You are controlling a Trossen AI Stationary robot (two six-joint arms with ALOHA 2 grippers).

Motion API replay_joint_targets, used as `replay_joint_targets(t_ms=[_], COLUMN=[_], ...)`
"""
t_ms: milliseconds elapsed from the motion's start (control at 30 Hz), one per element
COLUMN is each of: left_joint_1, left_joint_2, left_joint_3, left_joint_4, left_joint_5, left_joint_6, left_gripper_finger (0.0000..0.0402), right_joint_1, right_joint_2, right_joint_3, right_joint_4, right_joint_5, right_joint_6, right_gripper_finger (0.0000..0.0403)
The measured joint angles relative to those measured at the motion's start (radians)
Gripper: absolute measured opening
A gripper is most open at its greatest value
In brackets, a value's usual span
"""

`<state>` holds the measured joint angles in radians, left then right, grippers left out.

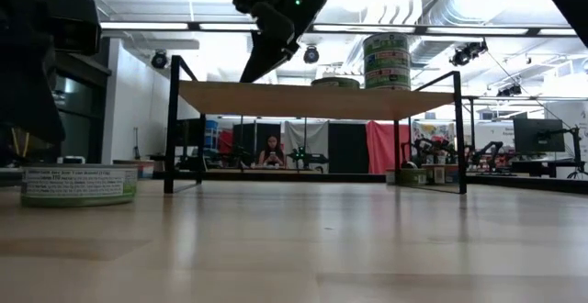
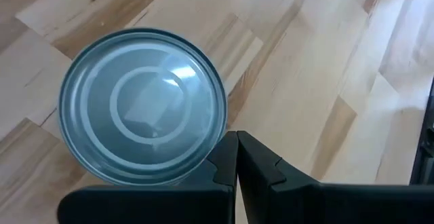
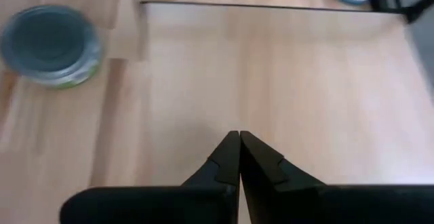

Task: Stack canned seafood by type on shelf
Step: Adjust the shelf on the table

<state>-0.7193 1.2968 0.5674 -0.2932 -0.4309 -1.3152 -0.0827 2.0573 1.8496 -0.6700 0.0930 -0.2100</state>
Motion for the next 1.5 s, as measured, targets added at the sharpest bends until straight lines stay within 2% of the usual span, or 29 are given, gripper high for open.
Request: replay_joint_targets(t_ms=[167, 233, 400, 467, 800, 1100, 1500], left_joint_1=[-0.001, -0.005, -0.009, -0.007, -0.006, -0.006, -0.006], left_joint_2=[0.0, 0.0, 0.0, 0.0, -0.001, -0.001, -0.001], left_joint_3=[0.0, 0.0, 0.0, 0.0, 0.001, 0.001, 0.001], left_joint_4=[0.001, 0.002, -0.002, -0.006, -0.012, -0.037, -0.051], left_joint_5=[0.001, 0.005, -0.001, -0.014, -0.05, -0.052, -0.053], left_joint_6=[0.0, 0.0, 0.003, 0.009, 0.032, 0.037, 0.055], left_gripper_finger=[0.0, 0.0, 0.0, 0.0, 0.0, 0.0, 0.0], right_joint_1=[-0.035, -0.042, -0.017, 0.005, 0.099, 0.09, 0.023], right_joint_2=[0.0, -0.001, -0.005, -0.006, 0.055, 0.078, 0.078], right_joint_3=[0.0, 0.007, 0.048, 0.05, 0.05, 0.05, 0.05], right_joint_4=[0.037, 0.037, 0.044, 0.05, 0.023, 0.048, 0.061], right_joint_5=[-0.007, -0.071, -0.305, -0.358, -0.174, 0.007, 0.105], right_joint_6=[0.048, 0.06, 0.047, 0.044, -0.029, -0.008, -0.008], right_gripper_finger=[0.0, 0.0, 0.0, 0.0, 0.0, 0.0, 0.0])
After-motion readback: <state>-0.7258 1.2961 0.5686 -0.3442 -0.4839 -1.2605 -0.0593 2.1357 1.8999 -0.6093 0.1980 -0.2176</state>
